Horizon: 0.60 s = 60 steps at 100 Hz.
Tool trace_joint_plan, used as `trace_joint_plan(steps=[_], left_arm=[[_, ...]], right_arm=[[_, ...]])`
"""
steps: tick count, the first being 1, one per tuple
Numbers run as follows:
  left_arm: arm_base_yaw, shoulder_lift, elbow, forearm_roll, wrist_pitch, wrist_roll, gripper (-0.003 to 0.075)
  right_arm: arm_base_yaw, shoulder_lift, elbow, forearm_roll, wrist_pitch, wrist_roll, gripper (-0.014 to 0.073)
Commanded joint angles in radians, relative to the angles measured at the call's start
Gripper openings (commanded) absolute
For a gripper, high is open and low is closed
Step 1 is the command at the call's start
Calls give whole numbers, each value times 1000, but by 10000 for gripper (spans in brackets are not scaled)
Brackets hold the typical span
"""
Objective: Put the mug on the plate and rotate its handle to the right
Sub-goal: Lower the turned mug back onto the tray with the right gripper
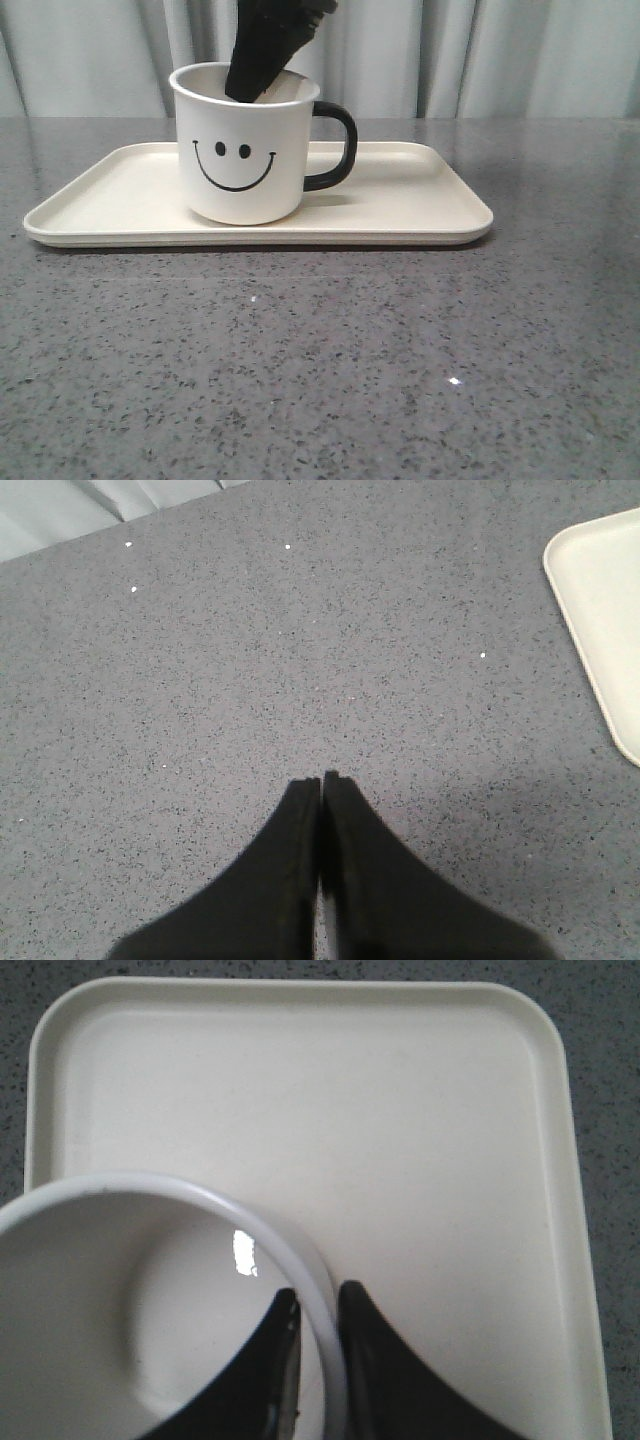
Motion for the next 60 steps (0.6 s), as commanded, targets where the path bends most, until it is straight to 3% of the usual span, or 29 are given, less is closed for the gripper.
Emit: trace_joint_plan(steps=[1,60], left_arm=[[1,-5,-22,7,-40,-14,-20],[1,-5,-22,7,-36,-14,-20]], right_arm=[[1,-80,-33,48,82,-8,123],[1,-81,-57,48,71,-7,123]])
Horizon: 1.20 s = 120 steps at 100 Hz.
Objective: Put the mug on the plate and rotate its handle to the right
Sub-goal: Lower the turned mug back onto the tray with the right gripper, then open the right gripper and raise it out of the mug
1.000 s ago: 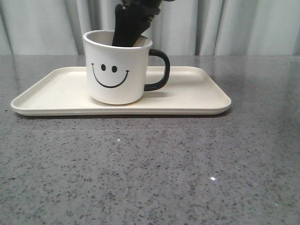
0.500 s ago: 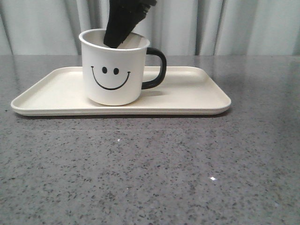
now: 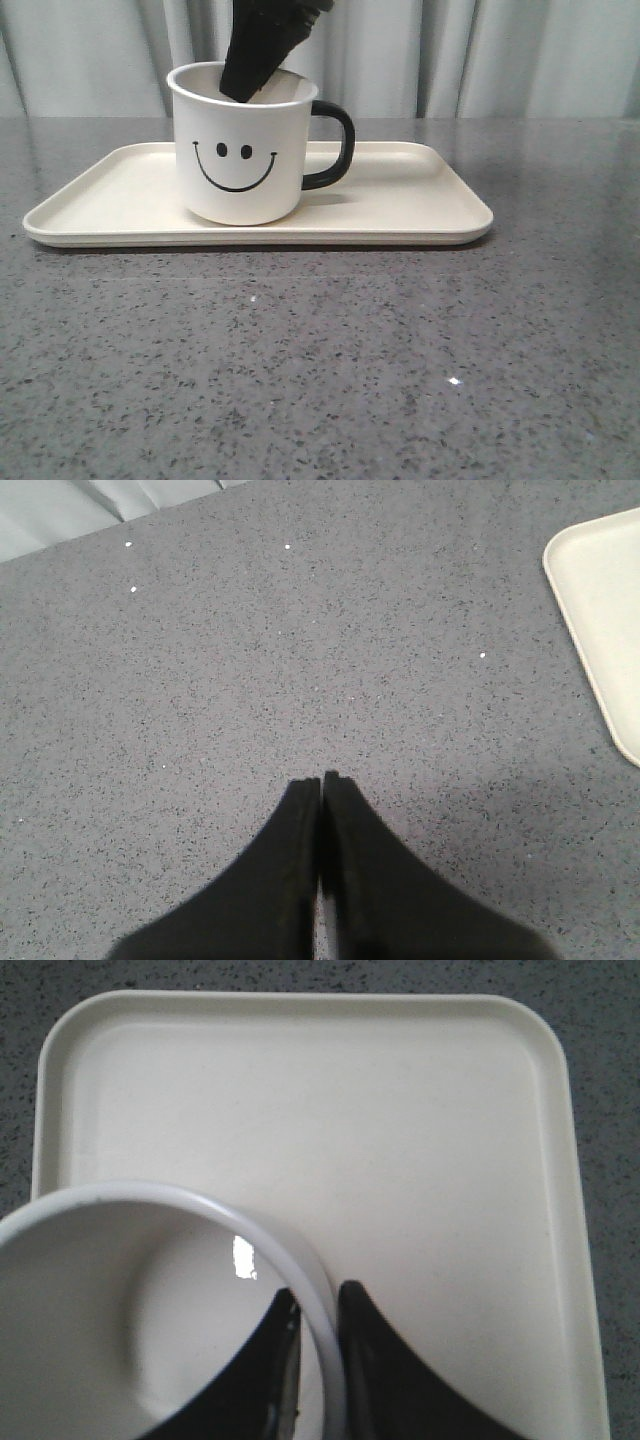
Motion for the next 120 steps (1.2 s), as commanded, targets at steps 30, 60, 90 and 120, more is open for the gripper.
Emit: trace_joint_plan(steps=[30,60,90,120], left_arm=[[1,-5,-22,7,-36,-14,-20],[1,-5,-22,7,-40,-14,-20],[1,-5,-22,7,-78,-14,-20],[1,-5,-22,7,-99,-14,-20]], right_arm=[[1,-88,-132,41,86,6,123],[-14,-162,-211,40,60,119,123],[-187,-343,-224,53,-64,306,123],[-463,-514,-224,165,-71,361,120]])
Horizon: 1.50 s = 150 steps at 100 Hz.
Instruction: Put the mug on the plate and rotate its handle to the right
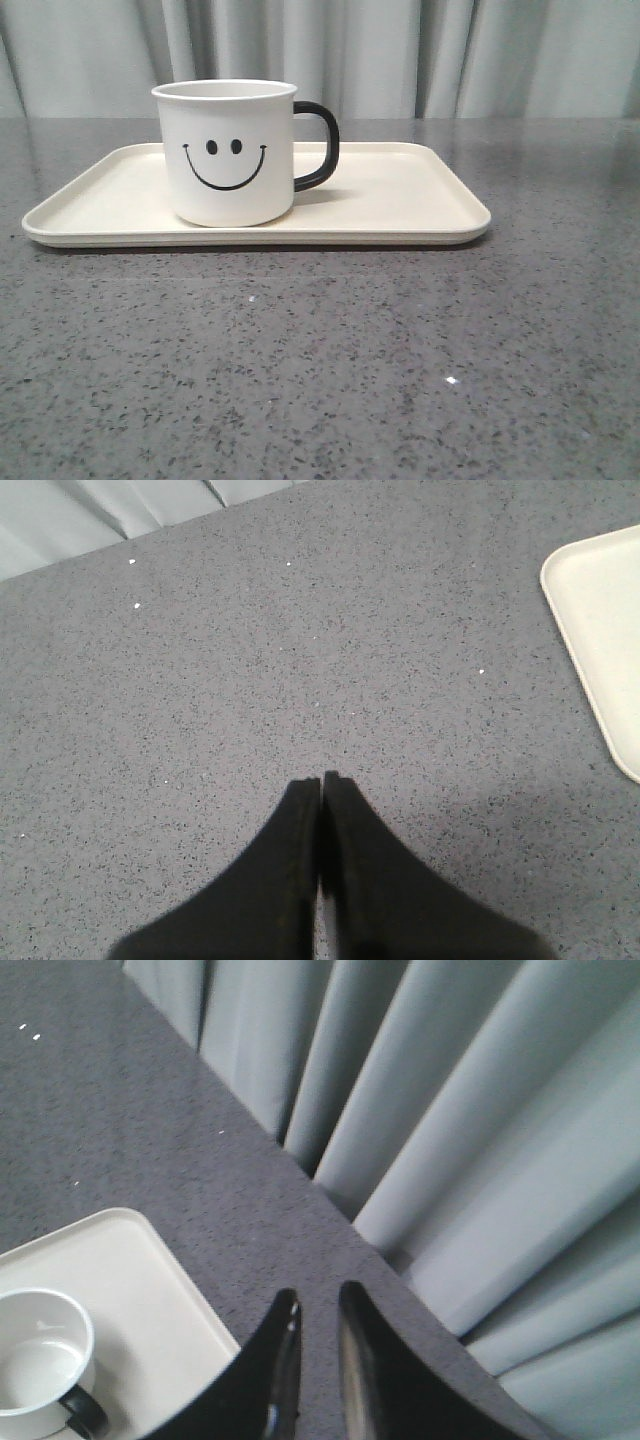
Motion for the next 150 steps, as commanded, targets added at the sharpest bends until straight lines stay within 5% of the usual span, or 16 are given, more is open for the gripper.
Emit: trace_joint_plan(steps=[1,32,64,101,131,150], left_arm=[[1,-5,-22,7,-76,-14,-20],[1,-3,-22,7,-81,-15,-20],[1,-3,-22,7,-82,-15,-20],[1,-3,9,-24,-142,-15,-20],[1,-3,123,-52,-209,-15,-20],[1,-3,152,-98,-250,-15,-20]], right_arm=[[-81,-95,-27,78,-65,11,120],[-313,-289,142,130,-210,37,120],[-455,-605,629,129,-449,55,117],[-467,-930,1161,129,-643,57,-124],[-445,-1101,1407,123,-767,62,-113],[-421,-1118,1444,90,-725,63,-118]])
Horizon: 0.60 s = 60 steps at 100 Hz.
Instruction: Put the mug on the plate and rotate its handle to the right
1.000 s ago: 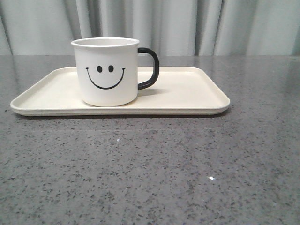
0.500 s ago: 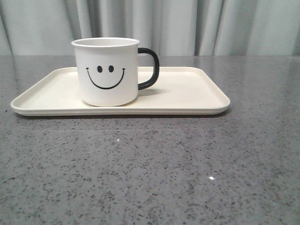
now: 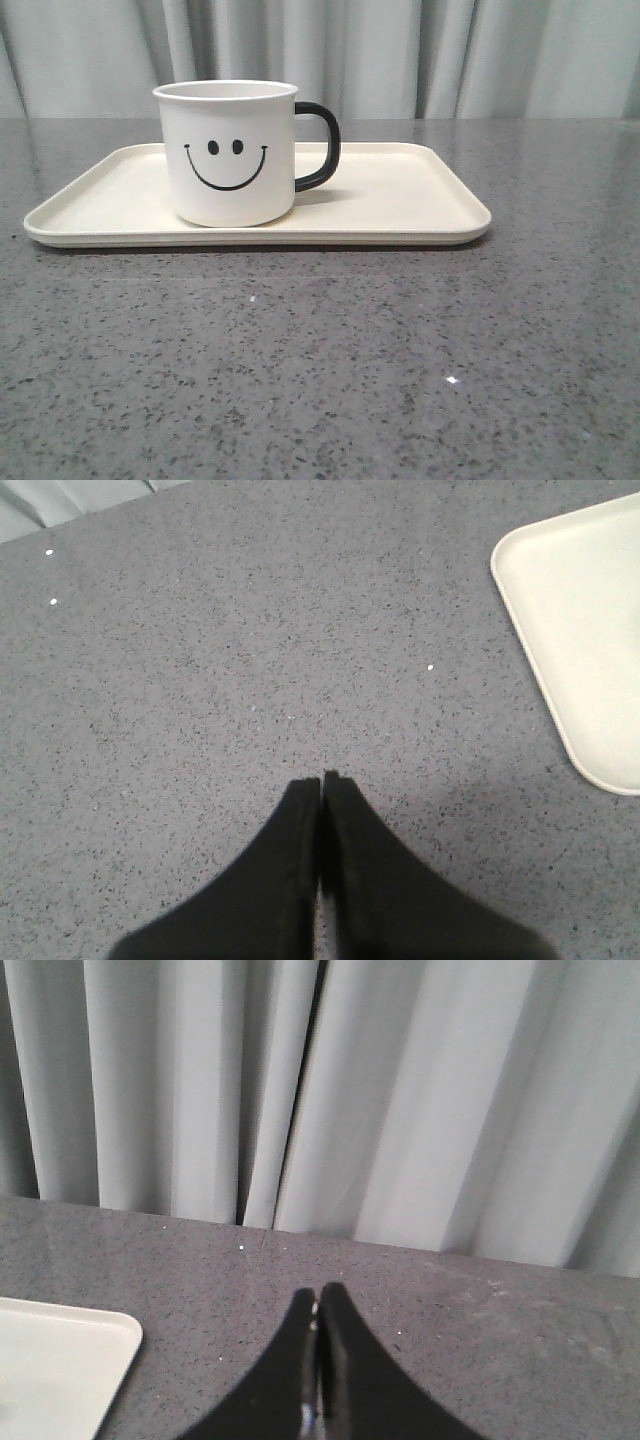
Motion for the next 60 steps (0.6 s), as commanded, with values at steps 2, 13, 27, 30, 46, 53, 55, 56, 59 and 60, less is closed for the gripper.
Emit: trace_joint_plan(steps=[2,13,27,30,46,53,55,56,59,60], left_arm=[[1,-3,-19,-23,-88,-15,-20],[1,-3,-19,-30,-94,-15,-20],[1,-3,-19,-50,-94,-15,-20],[1,-3,-19,-61,-94,-15,-20],[1,-3,-19,-115,-90,-15,-20],[1,-3,-19,-116,-90,-15,-20],[1,0,-19,-116,-90,-15,-20],[1,0,-19,-116,-90,-15,-20],[1,0,-19,-116,-90,-15,-20],[1,0,-19,-116,-90,-15,-20]], right_arm=[[7,0,-17,5,-30,1,-118],[7,0,-17,5,15,1,-118],[7,0,-17,5,29,1,-118],[7,0,-17,5,29,1,-118],[7,0,-17,5,29,1,-118],[7,0,-17,5,29,1,-118],[7,0,-17,5,29,1,-118],[7,0,-17,5,29,1,-118],[7,0,-17,5,29,1,-118],[7,0,-17,5,29,1,-118]])
